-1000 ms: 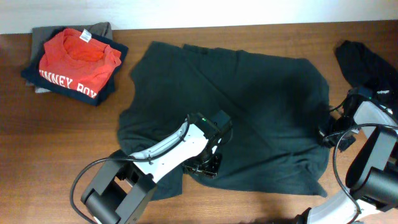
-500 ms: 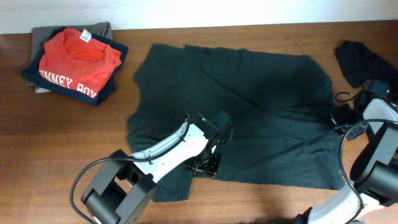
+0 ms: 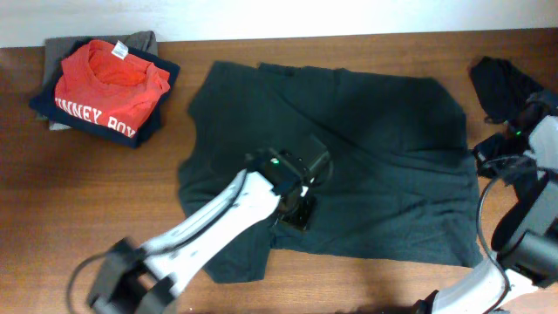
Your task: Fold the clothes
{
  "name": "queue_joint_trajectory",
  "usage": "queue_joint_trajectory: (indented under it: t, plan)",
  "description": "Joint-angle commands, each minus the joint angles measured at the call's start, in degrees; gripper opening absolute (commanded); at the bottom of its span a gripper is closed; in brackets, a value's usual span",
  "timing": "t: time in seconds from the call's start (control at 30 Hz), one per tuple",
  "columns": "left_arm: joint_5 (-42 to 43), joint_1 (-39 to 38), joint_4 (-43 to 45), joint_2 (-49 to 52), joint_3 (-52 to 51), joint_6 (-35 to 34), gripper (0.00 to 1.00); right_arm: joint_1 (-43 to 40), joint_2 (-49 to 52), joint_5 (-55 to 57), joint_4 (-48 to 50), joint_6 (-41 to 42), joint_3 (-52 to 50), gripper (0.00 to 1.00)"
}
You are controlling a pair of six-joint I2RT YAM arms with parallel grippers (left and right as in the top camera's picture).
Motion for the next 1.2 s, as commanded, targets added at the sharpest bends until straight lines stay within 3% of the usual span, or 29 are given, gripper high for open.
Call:
queue_joint_trajectory:
  t: [0.0,0.1,0.17,0.2,0.27,0.3,0.33,0.47,0.57,0.73,0.97,1.17]
  plan:
    - [-4.1,0.2,-0.3,-6.5,1.9,0.8,0.99,-0.4,-9.4,-3.0,-2.9,-1.7,4.5,0.04]
    - [-4.1,1.6,-1.7,-9.8,1.9,-0.3,0.99,-0.4,-17.1,-6.9,-5.0,-4.3,5.2,0.04]
    - [-4.7,3.5,-3.8,-11.7,1.9,-2.8,0.99,-0.4,-22.2,-8.7,-6.4,-5.9,5.2,0.13]
    - [-5.0,4.6,-5.1,-12.5,1.9,-3.9,0.99,-0.4,-24.7,-9.9,-7.2,-7.3,5.2,0.27]
    - [-5.5,7.2,-7.2,-14.5,1.9,-4.4,0.99,-0.4,-29.6,-11.8,-9.1,-10.1,5.2,0.68]
    - [-5.9,8.3,-7.8,-15.5,1.9,-4.4,0.99,-0.4,-31.3,-11.7,-10.2,-10.3,5.2,0.80]
    - [-6.4,9.6,-8.4,-16.6,1.9,-4.4,0.99,-0.4,-33.0,-11.7,-11.7,-11.0,5.2,0.83]
    - [-8.7,13.3,-9.8,-21.9,1.9,-5.2,0.99,-0.4,-37.7,-11.7,-19.4,-13.3,5.2,0.85]
    - [-11.7,15.8,-13.9,-26.4,1.9,-11.6,0.99,-0.4,-39.5,-11.5,-25.0,-13.9,5.2,0.84]
    - [-9.7,18.4,-21.1,-31.3,1.8,-12.6,0.99,-0.4,-41.7,-11.5,-31.6,-16.1,4.6,0.80]
    - [-8.3,18.4,-25.9,-33.0,-1.1,-16.3,0.99,-0.4,-49.8,-11.6,-31.7,-14.3,-0.9,0.80]
    - [-5.4,18.4,-22.6,-32.8,-8.6,-16.3,0.99,-0.4,-58.2,-11.5,-29.7,-14.3,-9.9,0.87]
